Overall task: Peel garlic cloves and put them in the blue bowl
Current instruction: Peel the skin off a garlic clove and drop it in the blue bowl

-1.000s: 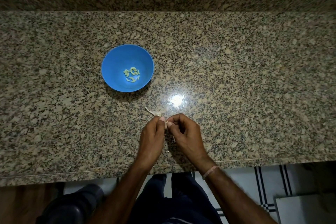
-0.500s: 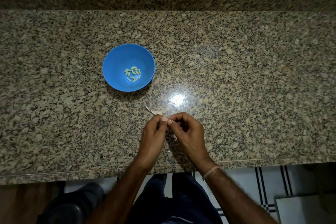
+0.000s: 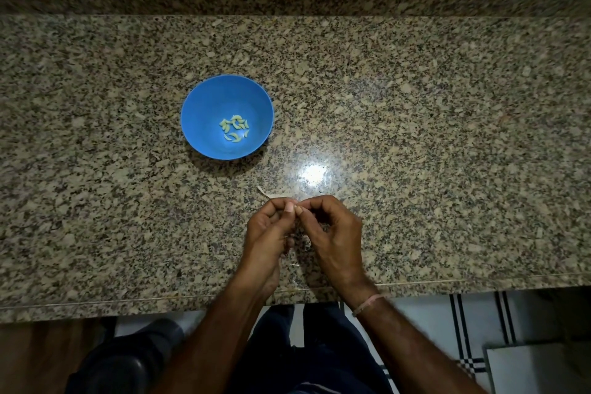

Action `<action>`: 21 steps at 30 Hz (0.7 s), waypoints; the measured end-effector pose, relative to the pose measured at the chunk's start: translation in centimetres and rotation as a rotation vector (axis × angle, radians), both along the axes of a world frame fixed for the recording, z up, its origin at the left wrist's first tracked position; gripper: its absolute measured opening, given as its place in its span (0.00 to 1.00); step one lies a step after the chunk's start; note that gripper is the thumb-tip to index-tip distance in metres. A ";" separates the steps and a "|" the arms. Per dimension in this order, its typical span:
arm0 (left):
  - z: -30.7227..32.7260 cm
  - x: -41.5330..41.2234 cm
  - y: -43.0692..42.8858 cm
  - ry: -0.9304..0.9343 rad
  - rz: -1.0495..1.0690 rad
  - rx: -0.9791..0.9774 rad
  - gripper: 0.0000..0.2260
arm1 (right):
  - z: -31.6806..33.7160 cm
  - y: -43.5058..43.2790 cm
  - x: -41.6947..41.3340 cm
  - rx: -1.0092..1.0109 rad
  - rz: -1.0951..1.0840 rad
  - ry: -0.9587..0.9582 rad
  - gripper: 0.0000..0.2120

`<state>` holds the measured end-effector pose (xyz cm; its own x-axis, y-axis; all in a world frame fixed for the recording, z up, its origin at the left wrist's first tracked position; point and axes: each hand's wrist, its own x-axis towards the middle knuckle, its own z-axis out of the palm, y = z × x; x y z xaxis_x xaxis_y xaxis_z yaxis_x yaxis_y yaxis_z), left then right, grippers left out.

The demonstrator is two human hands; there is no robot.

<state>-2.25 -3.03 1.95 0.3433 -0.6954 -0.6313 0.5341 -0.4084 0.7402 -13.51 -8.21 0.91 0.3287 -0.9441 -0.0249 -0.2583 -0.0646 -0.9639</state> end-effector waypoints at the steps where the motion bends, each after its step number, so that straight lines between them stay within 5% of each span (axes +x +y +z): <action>1: 0.0 -0.1 -0.1 -0.007 0.014 -0.013 0.04 | 0.1 0.0 -0.1 0.007 -0.002 -0.002 0.02; 12: -0.2 -0.5 0.3 -0.107 0.031 -0.036 0.07 | -0.2 -0.8 -0.5 -0.154 0.254 0.215 0.08; 21: -0.5 -0.9 -0.2 -0.024 0.049 0.001 0.07 | -0.1 -0.1 -0.3 -0.088 0.279 0.182 0.10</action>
